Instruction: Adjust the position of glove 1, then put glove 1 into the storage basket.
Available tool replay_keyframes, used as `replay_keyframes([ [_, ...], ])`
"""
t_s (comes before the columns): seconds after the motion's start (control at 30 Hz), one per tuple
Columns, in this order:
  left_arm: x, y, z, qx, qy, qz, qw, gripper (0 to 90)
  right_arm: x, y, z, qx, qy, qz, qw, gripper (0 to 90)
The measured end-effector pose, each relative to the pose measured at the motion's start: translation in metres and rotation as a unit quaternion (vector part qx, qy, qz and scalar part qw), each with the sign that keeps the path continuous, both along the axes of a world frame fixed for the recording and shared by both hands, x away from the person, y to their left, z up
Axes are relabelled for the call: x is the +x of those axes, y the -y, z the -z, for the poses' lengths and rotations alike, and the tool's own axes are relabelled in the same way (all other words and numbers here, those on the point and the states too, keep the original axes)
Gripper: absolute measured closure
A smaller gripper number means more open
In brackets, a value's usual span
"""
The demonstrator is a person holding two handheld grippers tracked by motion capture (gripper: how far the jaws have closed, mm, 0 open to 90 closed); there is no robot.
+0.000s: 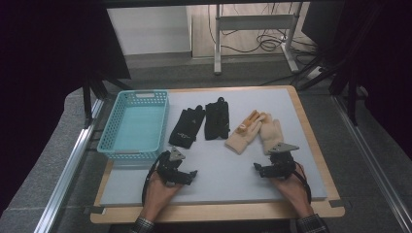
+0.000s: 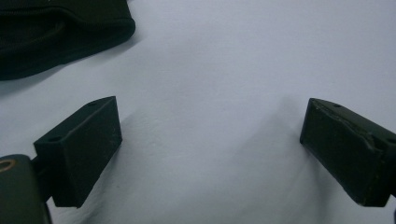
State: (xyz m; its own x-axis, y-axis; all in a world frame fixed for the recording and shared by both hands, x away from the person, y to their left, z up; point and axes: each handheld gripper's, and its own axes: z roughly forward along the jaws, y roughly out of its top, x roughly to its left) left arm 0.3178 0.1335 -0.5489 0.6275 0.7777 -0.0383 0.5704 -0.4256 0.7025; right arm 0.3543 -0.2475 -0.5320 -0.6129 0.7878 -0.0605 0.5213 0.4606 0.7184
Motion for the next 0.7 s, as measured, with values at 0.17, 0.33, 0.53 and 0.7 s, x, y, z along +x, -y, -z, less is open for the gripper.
replay_keyframes([
  [0.17,-0.0001,-0.0001,-0.0001,0.001,0.0,0.0,1.0,5.8,-0.0002,0.0001,0.0003,0.004,-0.001,0.003,1.0,12.3],
  [0.33,-0.0001,-0.0001,0.0,0.0,0.0,0.0,1.0,5.8,-0.0004,0.0001,0.0004,0.004,-0.001,0.003,1.0,12.4],
  [0.53,-0.0001,-0.0002,0.0,0.0,0.0,0.0,1.0,5.9,-0.0006,0.0002,0.0002,0.004,0.0,0.003,1.0,12.6],
  [0.7,-0.0001,-0.0001,0.0,0.0,0.0,0.0,1.0,5.9,-0.0012,0.0002,-0.0001,0.005,-0.001,0.005,1.0,12.9],
])
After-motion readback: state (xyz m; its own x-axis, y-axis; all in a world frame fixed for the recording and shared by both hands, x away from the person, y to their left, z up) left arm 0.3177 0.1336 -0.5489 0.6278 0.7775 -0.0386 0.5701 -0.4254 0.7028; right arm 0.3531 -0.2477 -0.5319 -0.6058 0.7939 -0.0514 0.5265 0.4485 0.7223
